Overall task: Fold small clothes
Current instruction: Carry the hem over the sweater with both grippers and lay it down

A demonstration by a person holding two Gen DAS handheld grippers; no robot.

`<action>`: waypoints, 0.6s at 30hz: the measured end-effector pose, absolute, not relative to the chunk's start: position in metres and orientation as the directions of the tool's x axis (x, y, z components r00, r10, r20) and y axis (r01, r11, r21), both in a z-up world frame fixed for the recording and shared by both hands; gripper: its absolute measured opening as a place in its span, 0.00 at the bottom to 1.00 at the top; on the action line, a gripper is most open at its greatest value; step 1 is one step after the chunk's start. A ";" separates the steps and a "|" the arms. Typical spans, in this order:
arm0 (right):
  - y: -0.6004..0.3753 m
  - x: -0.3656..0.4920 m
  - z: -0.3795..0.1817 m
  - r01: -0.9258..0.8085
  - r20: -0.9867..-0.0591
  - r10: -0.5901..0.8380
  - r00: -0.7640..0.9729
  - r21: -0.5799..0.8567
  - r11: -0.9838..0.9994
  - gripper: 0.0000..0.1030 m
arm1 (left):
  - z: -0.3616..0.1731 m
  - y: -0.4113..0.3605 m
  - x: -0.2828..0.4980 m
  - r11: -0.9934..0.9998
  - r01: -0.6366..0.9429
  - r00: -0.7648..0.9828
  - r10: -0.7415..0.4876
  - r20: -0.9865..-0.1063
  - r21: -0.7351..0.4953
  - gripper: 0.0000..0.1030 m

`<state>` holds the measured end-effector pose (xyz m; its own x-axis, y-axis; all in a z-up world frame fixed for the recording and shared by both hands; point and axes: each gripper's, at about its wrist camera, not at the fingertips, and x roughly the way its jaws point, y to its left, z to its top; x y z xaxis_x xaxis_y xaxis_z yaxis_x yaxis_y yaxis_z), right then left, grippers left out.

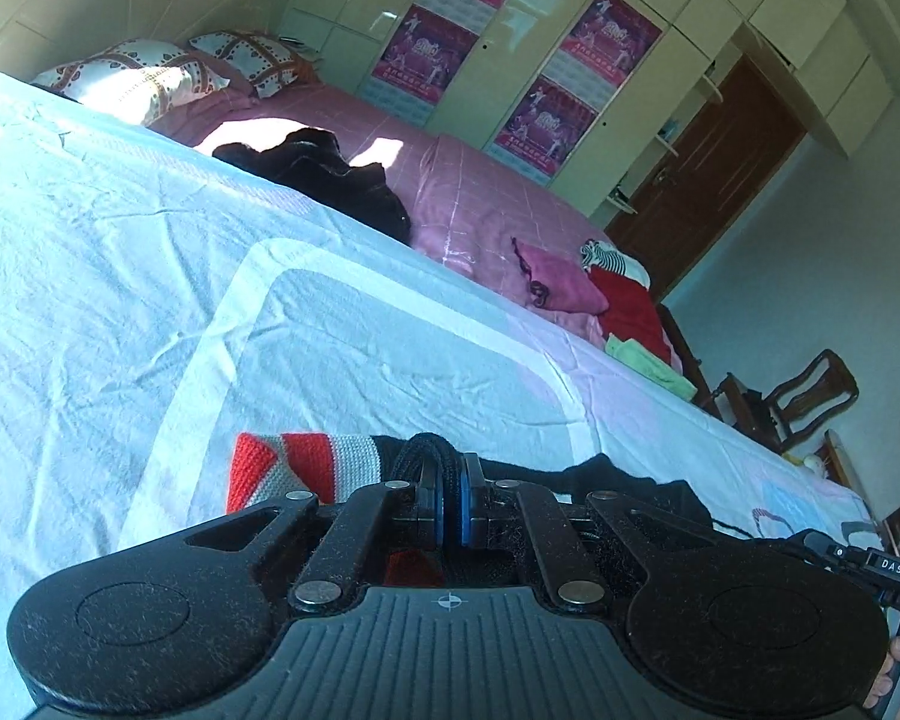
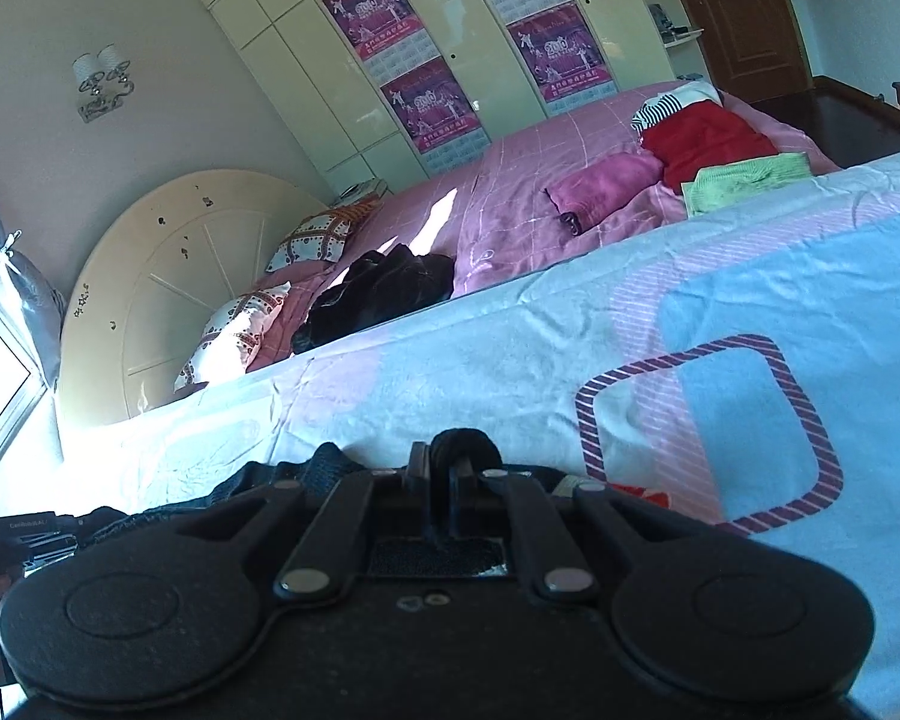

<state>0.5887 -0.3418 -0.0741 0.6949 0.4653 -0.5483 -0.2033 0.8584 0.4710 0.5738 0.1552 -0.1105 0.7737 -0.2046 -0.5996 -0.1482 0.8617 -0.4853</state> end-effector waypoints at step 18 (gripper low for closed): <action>-0.364 0.591 -0.076 -0.217 -0.542 0.441 0.716 0.428 0.878 0.41 | -0.107 0.161 0.577 0.918 -0.129 0.788 -0.134 -0.600 -0.374 0.57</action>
<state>0.5912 -0.3643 -0.0757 0.7155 0.4409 -0.5419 -0.2168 0.8775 0.4277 0.5767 0.1606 -0.1072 0.7884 -0.1339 -0.6004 -0.1288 0.9185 -0.3739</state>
